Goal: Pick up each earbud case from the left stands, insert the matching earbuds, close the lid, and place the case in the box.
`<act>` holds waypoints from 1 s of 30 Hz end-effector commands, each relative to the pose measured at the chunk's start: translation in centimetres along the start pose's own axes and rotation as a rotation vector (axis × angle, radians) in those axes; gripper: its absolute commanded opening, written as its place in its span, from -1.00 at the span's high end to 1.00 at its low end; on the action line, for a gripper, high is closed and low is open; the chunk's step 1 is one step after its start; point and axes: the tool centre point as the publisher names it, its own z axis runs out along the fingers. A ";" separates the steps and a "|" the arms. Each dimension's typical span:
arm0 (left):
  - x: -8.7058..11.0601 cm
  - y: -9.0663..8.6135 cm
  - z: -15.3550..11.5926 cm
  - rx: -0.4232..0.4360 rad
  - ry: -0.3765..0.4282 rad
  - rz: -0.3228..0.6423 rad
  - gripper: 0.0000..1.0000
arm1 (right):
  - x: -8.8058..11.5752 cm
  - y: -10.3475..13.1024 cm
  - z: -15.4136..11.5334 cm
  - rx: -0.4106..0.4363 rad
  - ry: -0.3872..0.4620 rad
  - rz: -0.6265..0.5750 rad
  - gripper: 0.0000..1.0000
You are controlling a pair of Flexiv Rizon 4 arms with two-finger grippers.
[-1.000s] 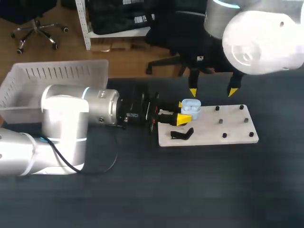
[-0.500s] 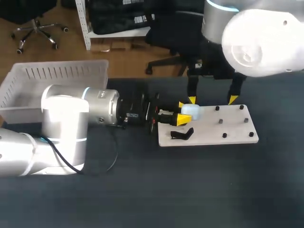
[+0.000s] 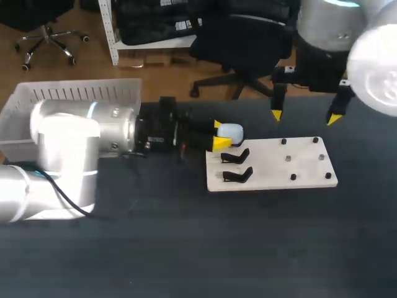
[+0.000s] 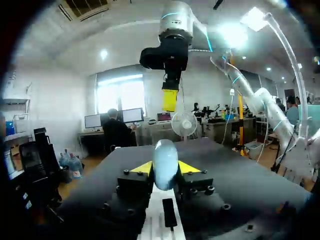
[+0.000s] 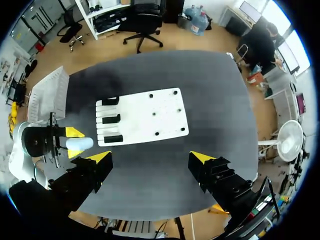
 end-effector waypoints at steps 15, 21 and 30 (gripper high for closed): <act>1.3 8.6 -24.1 -0.920 0.205 0.011 1.00 | 0.7 -0.8 0.0 -0.020 -0.092 0.003 -1.00; 3.0 10.9 -26.5 -0.989 0.260 -0.043 1.00 | 0.7 -0.8 0.0 -0.020 -0.092 0.003 -1.00; 2.3 13.3 -28.1 -0.990 0.315 -0.057 1.00 | 0.7 -0.8 0.0 -0.020 -0.092 0.003 -1.00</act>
